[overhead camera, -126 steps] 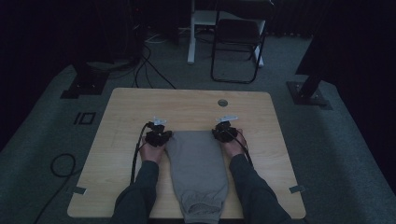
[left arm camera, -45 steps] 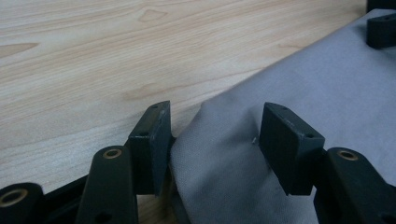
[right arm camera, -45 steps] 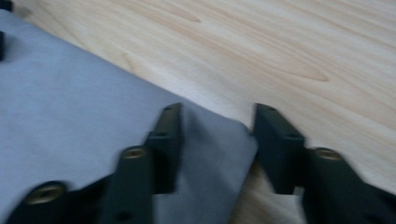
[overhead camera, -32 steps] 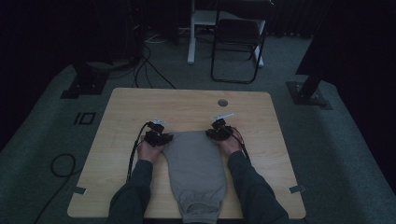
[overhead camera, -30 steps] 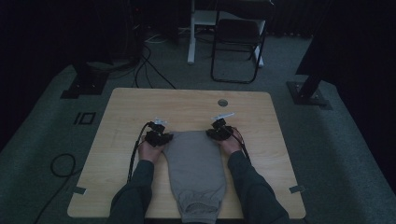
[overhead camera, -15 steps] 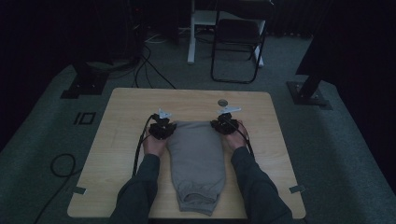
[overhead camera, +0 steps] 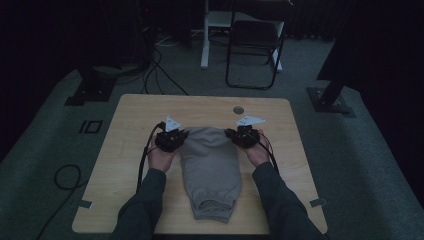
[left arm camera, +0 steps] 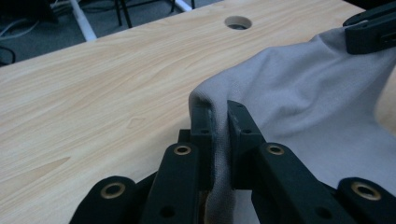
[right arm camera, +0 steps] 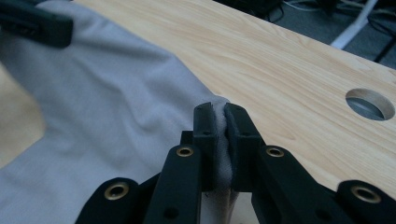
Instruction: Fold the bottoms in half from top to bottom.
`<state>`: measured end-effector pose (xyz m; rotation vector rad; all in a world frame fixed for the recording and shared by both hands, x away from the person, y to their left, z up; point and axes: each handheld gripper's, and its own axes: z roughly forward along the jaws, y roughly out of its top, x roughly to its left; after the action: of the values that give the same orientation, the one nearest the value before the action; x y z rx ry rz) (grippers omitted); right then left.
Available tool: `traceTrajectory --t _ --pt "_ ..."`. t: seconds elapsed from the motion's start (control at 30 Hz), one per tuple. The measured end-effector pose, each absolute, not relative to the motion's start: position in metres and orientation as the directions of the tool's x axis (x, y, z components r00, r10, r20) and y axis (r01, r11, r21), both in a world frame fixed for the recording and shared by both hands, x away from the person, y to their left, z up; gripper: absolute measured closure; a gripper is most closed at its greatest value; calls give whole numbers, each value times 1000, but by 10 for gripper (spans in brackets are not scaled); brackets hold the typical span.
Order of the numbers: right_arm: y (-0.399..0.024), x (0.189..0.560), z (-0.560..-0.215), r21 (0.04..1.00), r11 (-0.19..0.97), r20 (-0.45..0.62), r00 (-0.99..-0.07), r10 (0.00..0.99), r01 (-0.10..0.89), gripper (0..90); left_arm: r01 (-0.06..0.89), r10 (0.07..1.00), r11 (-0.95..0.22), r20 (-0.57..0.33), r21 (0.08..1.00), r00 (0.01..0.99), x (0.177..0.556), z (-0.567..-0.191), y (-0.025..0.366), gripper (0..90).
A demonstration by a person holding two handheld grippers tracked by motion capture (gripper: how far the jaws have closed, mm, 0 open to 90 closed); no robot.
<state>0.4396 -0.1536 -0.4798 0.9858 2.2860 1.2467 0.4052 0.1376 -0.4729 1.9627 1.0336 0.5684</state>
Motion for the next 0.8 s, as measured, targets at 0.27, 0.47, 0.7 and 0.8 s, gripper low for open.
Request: traceTrajectory --t 0.27,0.47,0.7,0.8 --pt "-165 397 -480 843 404 -5 -747 665 354 848 443 797 -331 -4 833 604 368 -476 143 826" --pt "-169 374 -492 830 429 0 -768 640 357 846 472 761 -371 -30 799 649 343 -495 145 822" --pt "-169 355 -520 764 493 21 -781 625 415 844 524 735 -459 -24 717 677 331 -528 136 818" --pt "-169 355 -531 728 507 50 -773 632 462 842 540 734 -473 -28 696 679 331 -537 133 818"
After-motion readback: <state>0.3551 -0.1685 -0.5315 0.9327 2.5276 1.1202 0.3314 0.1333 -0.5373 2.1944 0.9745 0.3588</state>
